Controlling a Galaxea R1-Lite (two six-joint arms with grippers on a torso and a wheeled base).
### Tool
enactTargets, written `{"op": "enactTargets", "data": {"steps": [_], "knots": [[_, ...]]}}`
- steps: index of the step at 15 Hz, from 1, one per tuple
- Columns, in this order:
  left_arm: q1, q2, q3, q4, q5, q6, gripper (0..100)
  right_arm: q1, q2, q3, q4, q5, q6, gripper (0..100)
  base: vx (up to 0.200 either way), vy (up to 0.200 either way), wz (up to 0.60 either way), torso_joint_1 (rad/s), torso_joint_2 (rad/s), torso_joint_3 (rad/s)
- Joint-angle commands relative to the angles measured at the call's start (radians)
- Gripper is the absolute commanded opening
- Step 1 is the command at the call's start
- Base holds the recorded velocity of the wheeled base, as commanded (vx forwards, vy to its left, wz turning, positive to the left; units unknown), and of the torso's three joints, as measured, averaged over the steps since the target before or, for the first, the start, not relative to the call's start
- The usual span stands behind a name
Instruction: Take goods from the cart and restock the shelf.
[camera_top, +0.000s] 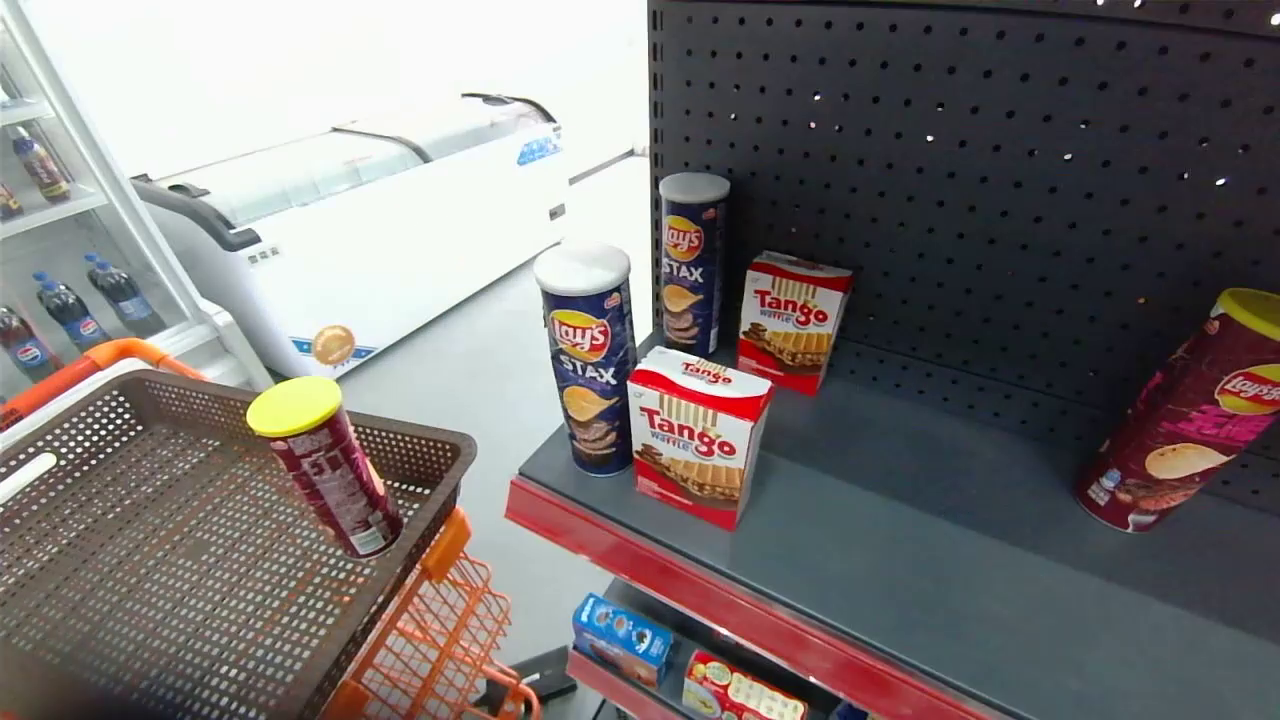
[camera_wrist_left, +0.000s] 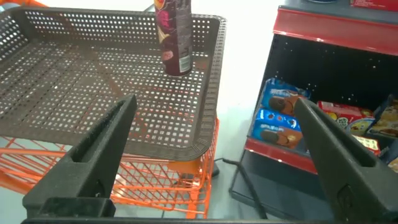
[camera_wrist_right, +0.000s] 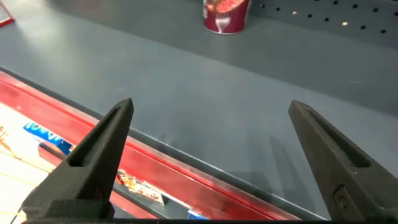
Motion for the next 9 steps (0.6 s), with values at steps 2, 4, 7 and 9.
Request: {"op": "enactTargets", "data": {"steps": [2, 4, 7, 9], "knots": [[0.0, 0.0, 0.0, 0.0, -0.001, 0.0, 100, 0.0, 0.001, 0.0, 0.0, 0.0, 0.0, 100, 0.0, 0.0, 0.0, 0.0, 0.0, 0.0], [0.0, 0.001, 0.0, 0.0, -0.002, 0.003, 100, 0.0, 0.001, 0.0, 0.0, 0.0, 0.0, 100, 0.0, 0.0, 0.0, 0.0, 0.0, 0.0], [-0.003, 0.02, -0.074, 0.018, 0.091, 0.026, 100, 0.0, 0.001, 0.0, 0.0, 0.001, 0.0, 100, 0.0, 0.0, 0.0, 0.0, 0.0, 0.0], [-0.005, 0.19, -0.153, 0.061, 0.148, 0.035, 100, 0.0, 0.001, 0.0, 0.0, 0.0, 0.0, 100, 0.0, 0.0, 0.0, 0.0, 0.0, 0.0]]}}
